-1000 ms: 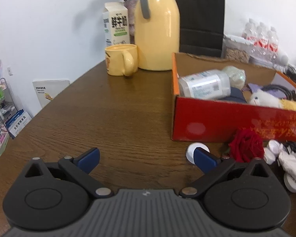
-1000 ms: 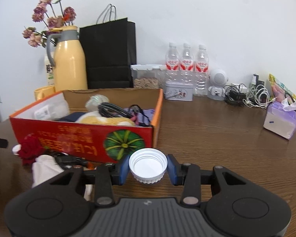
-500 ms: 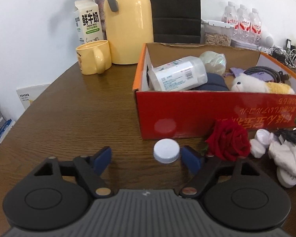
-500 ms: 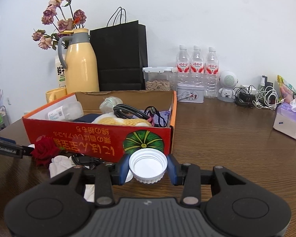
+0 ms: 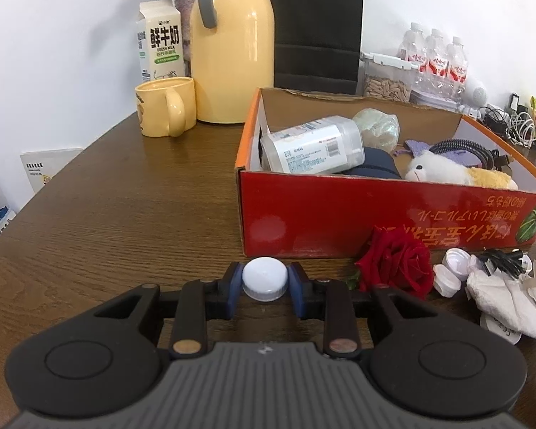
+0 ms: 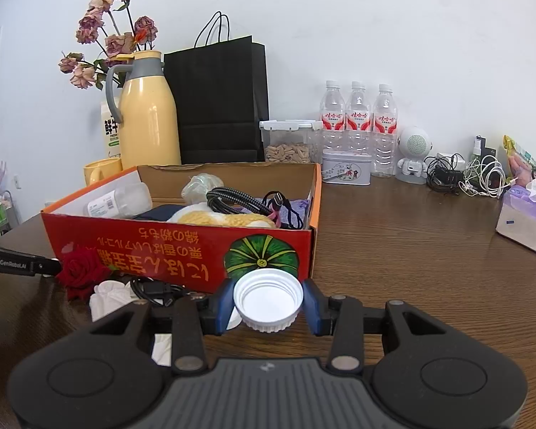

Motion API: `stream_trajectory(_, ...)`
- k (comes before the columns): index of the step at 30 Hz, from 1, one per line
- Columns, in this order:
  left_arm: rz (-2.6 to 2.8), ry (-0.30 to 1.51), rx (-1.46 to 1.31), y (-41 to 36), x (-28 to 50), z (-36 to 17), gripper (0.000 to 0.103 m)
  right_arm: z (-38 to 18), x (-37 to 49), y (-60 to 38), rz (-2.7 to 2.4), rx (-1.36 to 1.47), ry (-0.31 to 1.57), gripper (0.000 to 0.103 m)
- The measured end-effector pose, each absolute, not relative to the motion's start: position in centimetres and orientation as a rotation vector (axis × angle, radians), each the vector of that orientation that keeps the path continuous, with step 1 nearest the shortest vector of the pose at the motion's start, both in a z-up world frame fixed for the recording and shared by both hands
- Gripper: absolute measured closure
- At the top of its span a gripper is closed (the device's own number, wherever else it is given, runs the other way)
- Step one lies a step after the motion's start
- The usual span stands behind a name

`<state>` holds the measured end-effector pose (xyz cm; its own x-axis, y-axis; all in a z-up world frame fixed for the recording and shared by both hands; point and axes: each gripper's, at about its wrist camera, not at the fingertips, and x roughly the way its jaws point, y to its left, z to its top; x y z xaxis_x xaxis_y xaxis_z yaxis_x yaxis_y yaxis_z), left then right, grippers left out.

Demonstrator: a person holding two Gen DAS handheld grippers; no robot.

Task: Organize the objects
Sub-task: 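Carry both white caps into the box and open both grippers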

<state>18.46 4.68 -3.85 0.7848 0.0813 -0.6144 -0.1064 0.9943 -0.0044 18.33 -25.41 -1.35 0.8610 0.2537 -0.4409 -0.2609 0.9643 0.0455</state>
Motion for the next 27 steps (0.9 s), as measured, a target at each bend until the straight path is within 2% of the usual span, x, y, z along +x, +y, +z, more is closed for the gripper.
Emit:
stream_trajectory(6, 0.099, 0.609, -0.052, 4.6, 17.6, -2.8, 0.074, -1.3, 18.0, -25.1, 0.275, -0.02, 0.455, 0.064)
stream_trajectory(15, 0.06, 0.468, -0.04, 3.1, 16.5, 1.5, 0.074, 0.7, 17.3, -23.5, 0.335, -0.023, 0.391, 0.064)
stream_trajectory(27, 0.007, 0.394, -0.027, -0.2, 20.4, 4.6, 0.074, 4.8, 21.3, -20.1, 0.37, -0.018, 0.306, 0.064)
